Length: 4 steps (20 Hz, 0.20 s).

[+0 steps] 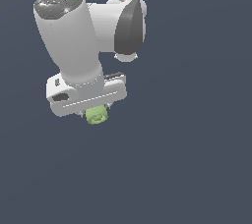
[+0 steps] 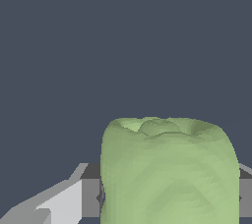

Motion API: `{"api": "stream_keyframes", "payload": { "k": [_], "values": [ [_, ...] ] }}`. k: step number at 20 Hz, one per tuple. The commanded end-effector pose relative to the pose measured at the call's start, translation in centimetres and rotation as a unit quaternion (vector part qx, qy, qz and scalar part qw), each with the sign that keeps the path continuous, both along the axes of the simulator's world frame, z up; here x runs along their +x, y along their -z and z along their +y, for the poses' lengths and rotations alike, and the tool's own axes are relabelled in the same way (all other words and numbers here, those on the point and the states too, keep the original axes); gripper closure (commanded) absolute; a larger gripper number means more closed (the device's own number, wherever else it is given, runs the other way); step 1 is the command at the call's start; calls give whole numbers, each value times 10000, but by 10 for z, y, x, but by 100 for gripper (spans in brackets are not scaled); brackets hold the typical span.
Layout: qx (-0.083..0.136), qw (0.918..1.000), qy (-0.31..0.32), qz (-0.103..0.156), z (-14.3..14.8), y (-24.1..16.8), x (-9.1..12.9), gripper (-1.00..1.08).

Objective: Pick up the object and move it to a goal position.

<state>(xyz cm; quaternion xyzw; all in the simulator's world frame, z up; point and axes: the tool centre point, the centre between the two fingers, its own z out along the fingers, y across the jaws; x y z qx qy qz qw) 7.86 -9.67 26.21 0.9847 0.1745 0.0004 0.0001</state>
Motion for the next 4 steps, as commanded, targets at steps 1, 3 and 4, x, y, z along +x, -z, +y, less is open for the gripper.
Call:
{"api": "stream_keyframes", "payload": {
  "k": [1,3,4],
  "values": [
    [0,10000,0,4,0,-4,2,108],
    [0,10000,0,4,-1,-4,2,108],
    [0,10000,0,4,-1,-4,2,108]
  ]
}}
